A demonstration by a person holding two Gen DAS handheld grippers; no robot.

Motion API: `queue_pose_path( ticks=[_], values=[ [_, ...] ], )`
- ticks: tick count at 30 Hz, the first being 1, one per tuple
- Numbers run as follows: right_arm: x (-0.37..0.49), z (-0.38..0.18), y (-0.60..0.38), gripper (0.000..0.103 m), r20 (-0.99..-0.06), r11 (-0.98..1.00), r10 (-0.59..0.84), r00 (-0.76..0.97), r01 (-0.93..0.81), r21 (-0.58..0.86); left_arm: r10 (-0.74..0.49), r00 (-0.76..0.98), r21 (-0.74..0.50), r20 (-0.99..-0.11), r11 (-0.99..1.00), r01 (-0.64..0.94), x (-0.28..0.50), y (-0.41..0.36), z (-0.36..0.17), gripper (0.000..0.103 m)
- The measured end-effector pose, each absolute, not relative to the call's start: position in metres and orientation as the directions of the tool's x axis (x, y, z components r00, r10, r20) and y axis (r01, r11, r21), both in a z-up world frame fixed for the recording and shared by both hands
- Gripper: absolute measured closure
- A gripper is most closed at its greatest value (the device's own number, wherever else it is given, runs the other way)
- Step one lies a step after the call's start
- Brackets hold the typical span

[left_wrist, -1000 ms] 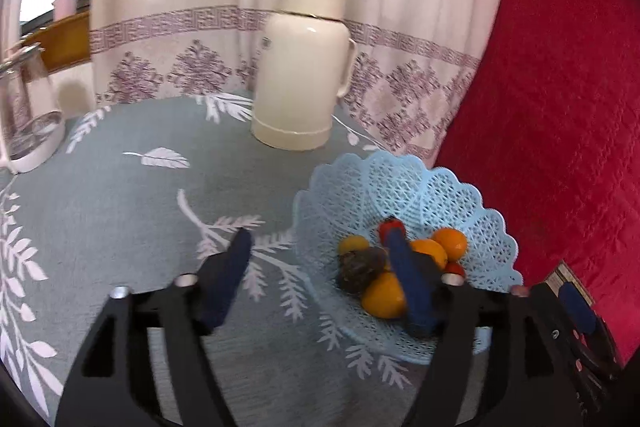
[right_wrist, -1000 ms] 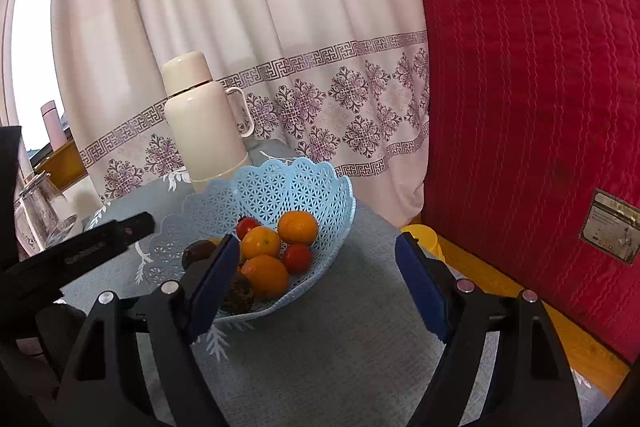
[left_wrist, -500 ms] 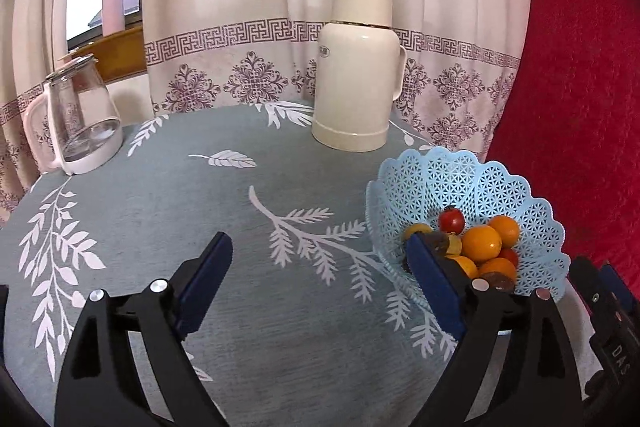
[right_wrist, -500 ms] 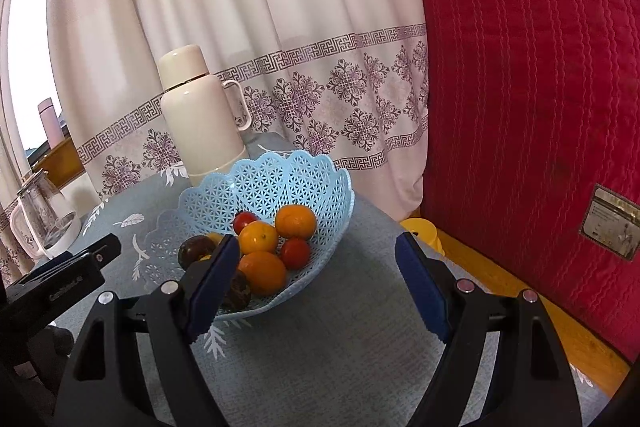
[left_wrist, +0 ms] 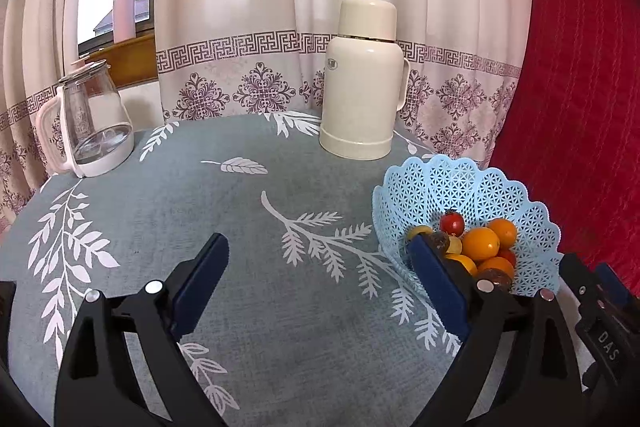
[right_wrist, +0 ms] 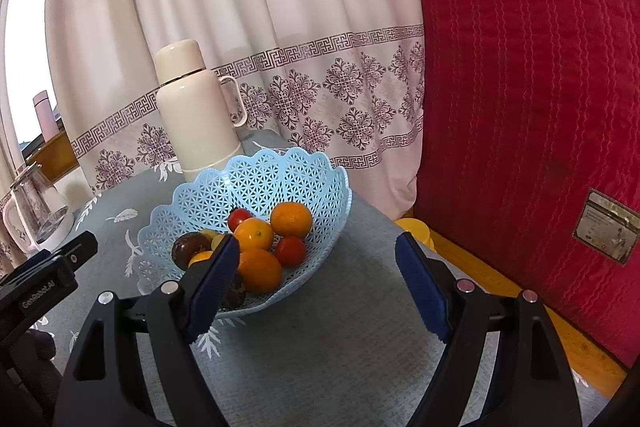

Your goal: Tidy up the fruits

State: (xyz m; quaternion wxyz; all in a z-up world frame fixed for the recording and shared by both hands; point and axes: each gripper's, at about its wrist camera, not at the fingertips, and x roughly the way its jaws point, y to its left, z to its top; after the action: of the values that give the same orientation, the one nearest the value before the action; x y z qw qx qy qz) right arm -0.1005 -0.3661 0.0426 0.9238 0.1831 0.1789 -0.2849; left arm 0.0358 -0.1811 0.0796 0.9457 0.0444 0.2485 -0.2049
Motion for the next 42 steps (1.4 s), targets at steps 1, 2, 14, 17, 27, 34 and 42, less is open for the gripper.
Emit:
queue_pose_path(
  ticks=[1,2,14,17,27,34,42],
  values=[
    [-0.100,0.043,-0.366,0.023,-0.435,0.772,-0.461,0.773,0.591,0.234,-0.367,0.793,-0.017,-0.487,0.912,0.411,0.035,-0.181,0.080,0.009],
    [-0.100,0.043,-0.366,0.020,-0.435,0.774,-0.459,0.775,0.589,0.233,-0.367,0.793,-0.016,-0.485,0.911,0.412,0.034,-0.180,0.080,0.009],
    [-0.105,0.044,-0.352,0.013,-0.500,0.845,-0.317,0.806,0.479,0.236,-0.374,0.796,0.002,-0.475,0.905,0.426,0.028,-0.182,0.081,0.003],
    [-0.107,0.046,-0.349,0.013,-0.509,0.853,-0.315,0.801,0.474,0.218,-0.376,0.798,-0.002,-0.471,0.905,0.425,0.026,-0.180,0.082,0.003],
    [-0.109,0.062,-0.351,0.013,-0.526,0.858,-0.327,0.785,0.480,0.181,-0.365,0.812,0.023,-0.456,0.907,0.421,0.022,-0.181,0.082,0.003],
    [-0.107,0.065,-0.351,0.013,-0.536,0.871,-0.318,0.782,0.464,0.160,-0.365,0.815,0.027,-0.451,0.907,0.421,0.021,-0.181,0.083,0.003],
    [-0.103,0.068,-0.335,0.013,-0.527,0.900,-0.332,0.782,0.431,0.072,-0.366,0.830,0.056,-0.422,0.903,0.426,0.015,-0.183,0.085,0.003]
  ],
)
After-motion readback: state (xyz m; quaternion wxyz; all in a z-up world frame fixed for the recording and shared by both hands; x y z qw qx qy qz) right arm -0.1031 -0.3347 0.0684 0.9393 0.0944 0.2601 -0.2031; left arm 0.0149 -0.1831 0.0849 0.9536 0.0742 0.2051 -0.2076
